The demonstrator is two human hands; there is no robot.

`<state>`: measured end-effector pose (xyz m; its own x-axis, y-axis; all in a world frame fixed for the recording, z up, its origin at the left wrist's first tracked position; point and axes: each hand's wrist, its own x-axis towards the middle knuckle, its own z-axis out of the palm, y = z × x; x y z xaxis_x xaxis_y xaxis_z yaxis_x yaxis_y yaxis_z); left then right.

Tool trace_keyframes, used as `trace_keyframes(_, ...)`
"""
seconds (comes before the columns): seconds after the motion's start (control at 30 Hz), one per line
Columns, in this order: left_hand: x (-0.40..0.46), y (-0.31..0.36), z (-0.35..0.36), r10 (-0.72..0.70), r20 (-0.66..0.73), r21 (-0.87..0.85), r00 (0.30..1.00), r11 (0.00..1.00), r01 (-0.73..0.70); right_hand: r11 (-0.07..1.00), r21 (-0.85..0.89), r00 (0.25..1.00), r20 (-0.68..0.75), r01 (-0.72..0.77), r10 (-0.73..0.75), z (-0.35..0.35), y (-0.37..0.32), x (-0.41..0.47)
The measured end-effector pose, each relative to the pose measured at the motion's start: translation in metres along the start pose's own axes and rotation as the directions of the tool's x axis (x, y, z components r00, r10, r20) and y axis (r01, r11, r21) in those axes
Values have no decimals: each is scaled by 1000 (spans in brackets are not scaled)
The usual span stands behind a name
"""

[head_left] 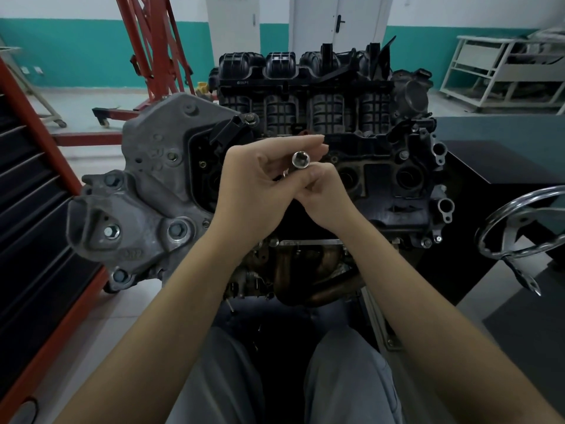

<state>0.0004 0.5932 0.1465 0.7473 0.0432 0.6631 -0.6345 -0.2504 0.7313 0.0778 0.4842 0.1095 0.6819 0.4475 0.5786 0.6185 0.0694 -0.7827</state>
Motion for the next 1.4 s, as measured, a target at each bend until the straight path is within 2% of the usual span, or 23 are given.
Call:
trace_keyframes(0.07,0,0,-1,16,38,-14,999,1000,-15,1000,-3,1000,-2,1,-1,-1,-1,1)
trace_keyframes(0.27,-5,-3,1,42,-72,71,997,997,-37,998,-57,999,-36,11,-13,1,-2,2)
trace_keyframes(0.47,-2,-2,0,9,31,-22,999,1000,-9,997,-68,996,-89,-24,18,-1,11,4)
trace_keyframes(0.6,-4,-5,1,76,-94,97,993,993,-66,998,-70,998,-63,-2,-2,2,5,4)
trace_keyframes(0.67,-6,-7,3,84,-149,76,985,994,-73,999,-51,997,-73,17,-21,2,5,3)
trace_keyframes(0.8,-5,-8,4,43,-109,-28,993,999,-46,1000,18,1000,-12,-5,5,-1,7,3)
trace_keyframes(0.9,-4,-7,2,45,-47,-33,998,998,-47,1000,12,1000,-25,1,-1,1,5,3)
trace_keyframes(1.0,-6,-5,3,71,-101,80,992,995,-63,999,9,999,-34,41,-41,5,-1,2)
trace_keyframes(1.1,-8,-5,6,67,-151,77,986,996,-56,998,16,997,-38,63,-62,2,5,2)
trace_keyframes(1.27,-6,-4,1,37,14,-64,999,997,-36,1000,23,999,-37,20,-19,-2,8,2)
trace_keyframes(1.33,-6,-4,1,44,8,4,999,999,-44,999,32,998,-62,17,-15,-2,7,3)
trace_keyframes(1.4,-6,-4,2,64,-87,112,994,992,-55,999,23,997,-68,22,-20,-1,7,3)
